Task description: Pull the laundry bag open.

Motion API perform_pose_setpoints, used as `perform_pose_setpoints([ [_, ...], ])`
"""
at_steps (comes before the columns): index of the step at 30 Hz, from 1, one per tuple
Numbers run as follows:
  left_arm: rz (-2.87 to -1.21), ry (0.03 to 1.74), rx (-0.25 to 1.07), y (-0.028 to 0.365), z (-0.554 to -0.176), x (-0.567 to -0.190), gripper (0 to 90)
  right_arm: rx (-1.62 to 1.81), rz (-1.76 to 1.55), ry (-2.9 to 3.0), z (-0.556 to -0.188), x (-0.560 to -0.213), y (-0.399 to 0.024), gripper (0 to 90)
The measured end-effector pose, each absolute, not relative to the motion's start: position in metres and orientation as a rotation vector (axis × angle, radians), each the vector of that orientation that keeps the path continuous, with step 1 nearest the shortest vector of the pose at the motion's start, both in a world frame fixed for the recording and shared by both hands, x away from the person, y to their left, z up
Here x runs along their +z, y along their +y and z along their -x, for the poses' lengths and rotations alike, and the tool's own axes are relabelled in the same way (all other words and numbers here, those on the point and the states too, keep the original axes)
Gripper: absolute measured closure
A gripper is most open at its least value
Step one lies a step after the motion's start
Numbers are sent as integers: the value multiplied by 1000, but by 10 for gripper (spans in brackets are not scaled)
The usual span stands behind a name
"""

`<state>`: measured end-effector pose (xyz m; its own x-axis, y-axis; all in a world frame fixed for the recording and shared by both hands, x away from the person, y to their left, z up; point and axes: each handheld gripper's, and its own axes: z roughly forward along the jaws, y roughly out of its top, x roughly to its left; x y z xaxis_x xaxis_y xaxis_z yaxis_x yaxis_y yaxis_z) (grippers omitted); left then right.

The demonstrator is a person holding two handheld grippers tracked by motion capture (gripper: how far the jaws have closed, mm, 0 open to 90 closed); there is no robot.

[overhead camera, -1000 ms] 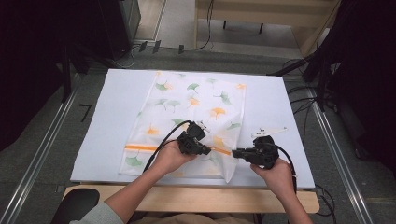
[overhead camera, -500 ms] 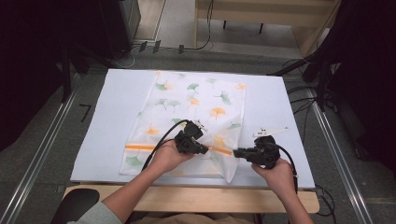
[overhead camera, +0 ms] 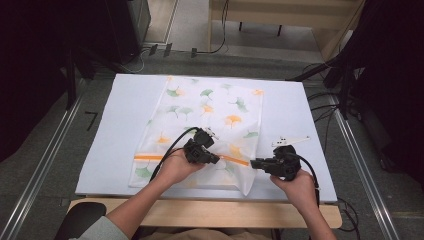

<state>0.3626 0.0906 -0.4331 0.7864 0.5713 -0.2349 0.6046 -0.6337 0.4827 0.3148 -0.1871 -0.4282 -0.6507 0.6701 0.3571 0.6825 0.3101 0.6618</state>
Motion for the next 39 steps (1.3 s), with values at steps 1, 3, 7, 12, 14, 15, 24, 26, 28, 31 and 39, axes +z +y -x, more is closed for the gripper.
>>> perform_pose_setpoints([
  [1, -2434, 865, -73, 92, -363, -433, 900, -1292, 1308, -2530, -315, -428, -188, 865],
  [3, -2431, 865, -80, 94, -364, -432, 900, -1293, 1313, -2525, -315, -428, -188, 865],
  [7, -2432, 866, -82, 94, -365, -434, 900, -1293, 1310, -2528, -315, -428, -188, 865],
  [12, -2423, 876, -92, 96, -365, -434, 900, -1293, 1312, -2527, -315, -428, -188, 865],
  [14, -2416, 878, -94, 98, -365, -433, 900, -1293, 1313, -2524, -315, -428, -188, 865],
  [15, -2412, 876, -96, 98, -365, -434, 900, -1293, 1312, -2524, -315, -428, -188, 865],
  [24, -2400, 860, -138, 99, -365, -435, 900, -1287, 1330, -2521, -316, -429, -191, 865],
  [26, -2398, 861, -142, 99, -364, -434, 900, -1288, 1329, -2521, -317, -429, -191, 864],
  [28, -2398, 862, -138, 99, -363, -434, 900, -1285, 1336, -2524, -317, -429, -191, 864],
  [31, -2406, 856, -156, 100, -364, -432, 900, -1285, 1337, -2522, -317, -429, -192, 864],
  [39, -2390, 883, -178, 100, -365, -431, 900, -1281, 1346, -2521, -319, -430, -194, 864],
])
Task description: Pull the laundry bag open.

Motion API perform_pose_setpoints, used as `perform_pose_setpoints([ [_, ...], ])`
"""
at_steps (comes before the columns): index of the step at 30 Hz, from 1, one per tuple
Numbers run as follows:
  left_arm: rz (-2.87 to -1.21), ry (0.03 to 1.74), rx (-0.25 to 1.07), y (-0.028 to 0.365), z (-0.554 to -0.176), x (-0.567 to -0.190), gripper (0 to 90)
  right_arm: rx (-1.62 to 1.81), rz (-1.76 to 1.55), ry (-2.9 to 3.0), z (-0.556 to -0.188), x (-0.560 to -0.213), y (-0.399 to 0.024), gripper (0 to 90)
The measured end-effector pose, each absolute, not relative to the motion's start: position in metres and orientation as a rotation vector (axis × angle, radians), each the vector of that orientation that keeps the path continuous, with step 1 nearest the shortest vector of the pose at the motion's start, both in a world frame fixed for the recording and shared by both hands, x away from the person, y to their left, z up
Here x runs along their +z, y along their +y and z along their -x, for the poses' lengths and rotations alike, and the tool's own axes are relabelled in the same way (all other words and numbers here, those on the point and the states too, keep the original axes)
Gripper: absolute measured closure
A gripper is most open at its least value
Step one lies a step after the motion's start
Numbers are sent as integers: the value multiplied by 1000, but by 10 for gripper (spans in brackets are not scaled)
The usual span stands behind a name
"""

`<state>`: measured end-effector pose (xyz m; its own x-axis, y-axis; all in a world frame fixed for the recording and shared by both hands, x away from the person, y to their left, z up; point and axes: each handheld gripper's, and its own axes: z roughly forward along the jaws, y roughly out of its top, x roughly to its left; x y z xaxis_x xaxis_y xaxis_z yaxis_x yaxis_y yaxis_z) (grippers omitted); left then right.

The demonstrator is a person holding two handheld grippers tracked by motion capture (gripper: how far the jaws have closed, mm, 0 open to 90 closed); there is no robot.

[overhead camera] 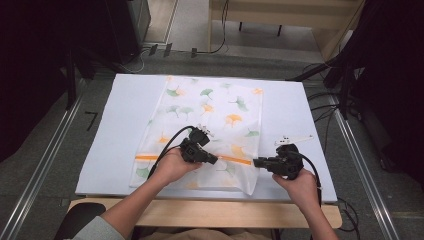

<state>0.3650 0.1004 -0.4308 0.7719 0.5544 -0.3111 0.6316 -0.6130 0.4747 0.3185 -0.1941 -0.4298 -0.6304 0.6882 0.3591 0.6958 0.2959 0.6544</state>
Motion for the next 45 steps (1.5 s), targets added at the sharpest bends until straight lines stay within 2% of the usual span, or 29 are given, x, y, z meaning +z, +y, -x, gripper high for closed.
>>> perform_pose_setpoints([
  [20, -2374, 935, -160, 128, -371, -430, 900, -1258, 1380, -2525, -322, -432, -205, 863],
  [45, -2372, 945, -161, 132, -368, -429, 900, -1254, 1371, -2528, -324, -431, -208, 862],
])
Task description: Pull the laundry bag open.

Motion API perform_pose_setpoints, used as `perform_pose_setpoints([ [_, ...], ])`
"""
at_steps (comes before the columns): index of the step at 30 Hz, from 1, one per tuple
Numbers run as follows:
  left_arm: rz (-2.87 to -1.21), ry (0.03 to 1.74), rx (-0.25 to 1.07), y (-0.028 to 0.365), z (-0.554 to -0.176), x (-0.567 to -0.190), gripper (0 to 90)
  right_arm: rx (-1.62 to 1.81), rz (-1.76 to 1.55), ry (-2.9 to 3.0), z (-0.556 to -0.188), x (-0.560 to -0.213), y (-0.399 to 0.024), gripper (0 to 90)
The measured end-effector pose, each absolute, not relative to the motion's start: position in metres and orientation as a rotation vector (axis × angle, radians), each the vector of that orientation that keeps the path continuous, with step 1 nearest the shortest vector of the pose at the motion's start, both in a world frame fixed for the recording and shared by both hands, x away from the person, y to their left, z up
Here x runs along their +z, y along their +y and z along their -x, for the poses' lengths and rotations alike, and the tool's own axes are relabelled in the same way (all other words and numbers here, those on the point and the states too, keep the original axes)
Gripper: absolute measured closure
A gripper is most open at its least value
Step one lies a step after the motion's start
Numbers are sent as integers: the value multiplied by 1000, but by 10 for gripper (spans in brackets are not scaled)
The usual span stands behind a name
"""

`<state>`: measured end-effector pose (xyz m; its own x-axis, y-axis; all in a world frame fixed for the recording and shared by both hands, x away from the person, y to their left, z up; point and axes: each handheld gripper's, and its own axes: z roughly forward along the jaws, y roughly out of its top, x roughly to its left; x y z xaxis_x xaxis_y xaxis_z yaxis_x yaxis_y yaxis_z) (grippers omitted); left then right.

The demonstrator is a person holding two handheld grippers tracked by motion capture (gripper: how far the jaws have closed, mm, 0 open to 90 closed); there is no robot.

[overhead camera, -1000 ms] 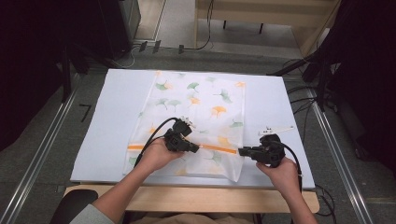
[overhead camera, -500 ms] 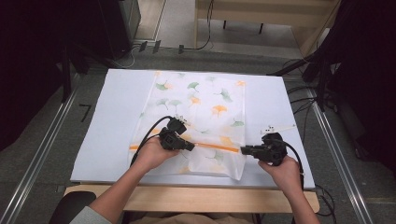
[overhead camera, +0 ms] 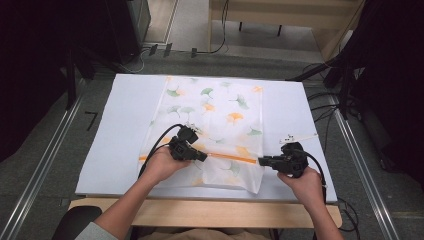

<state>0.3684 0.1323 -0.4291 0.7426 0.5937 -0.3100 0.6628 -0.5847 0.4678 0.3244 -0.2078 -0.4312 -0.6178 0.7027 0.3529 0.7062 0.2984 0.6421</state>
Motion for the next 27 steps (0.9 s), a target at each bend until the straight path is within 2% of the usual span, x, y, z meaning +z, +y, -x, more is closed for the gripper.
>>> perform_pose_setpoints([
  [14, -2355, 1012, -139, 152, -369, -427, 900, -1251, 1400, -2524, -329, -431, -217, 862],
  [27, -2373, 1011, -140, 150, -367, -430, 900, -1238, 1398, -2524, -332, -432, -215, 862],
])
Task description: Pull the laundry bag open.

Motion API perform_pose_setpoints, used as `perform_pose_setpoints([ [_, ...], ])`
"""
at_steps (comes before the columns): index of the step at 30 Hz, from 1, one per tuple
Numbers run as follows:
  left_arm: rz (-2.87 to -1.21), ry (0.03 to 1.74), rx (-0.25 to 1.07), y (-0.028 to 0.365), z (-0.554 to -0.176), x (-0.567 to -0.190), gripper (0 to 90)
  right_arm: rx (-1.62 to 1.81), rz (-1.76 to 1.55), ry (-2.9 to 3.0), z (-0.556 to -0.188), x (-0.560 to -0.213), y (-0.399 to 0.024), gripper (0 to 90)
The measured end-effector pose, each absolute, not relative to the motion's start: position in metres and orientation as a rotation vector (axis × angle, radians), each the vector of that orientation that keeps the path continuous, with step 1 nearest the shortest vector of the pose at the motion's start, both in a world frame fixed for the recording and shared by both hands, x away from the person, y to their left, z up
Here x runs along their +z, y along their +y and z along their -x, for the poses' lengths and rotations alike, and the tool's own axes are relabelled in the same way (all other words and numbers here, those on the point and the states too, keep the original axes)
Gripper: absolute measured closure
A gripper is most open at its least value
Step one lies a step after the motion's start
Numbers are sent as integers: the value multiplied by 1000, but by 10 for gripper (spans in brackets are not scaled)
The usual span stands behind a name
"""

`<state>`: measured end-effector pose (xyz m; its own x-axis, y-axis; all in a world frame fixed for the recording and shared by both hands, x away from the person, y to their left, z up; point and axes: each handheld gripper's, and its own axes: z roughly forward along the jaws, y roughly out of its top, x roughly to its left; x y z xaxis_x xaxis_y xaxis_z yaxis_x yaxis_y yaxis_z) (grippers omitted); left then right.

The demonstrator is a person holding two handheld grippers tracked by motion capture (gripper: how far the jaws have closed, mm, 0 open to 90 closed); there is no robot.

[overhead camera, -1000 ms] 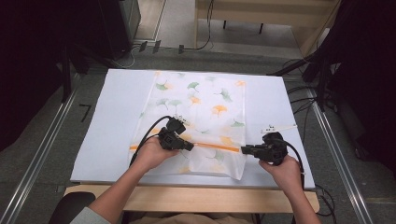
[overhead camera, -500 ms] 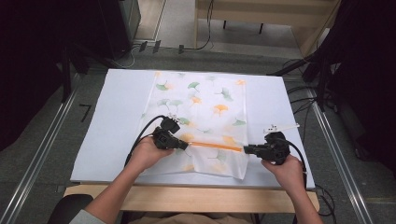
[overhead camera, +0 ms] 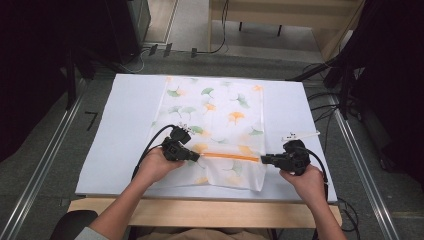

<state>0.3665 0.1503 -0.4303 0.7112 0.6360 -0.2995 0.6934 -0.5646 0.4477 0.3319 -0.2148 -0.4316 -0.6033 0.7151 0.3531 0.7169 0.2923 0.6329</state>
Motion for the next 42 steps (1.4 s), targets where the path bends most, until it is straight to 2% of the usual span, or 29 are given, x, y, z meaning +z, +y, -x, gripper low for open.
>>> perform_pose_setpoints([
  [18, -2379, 1023, -133, 151, -366, -429, 900, -1219, 1405, -2544, -330, -431, -213, 862],
  [42, -2358, 1109, -121, 181, -366, -428, 900, -1229, 1395, -2535, -332, -430, -219, 862],
])
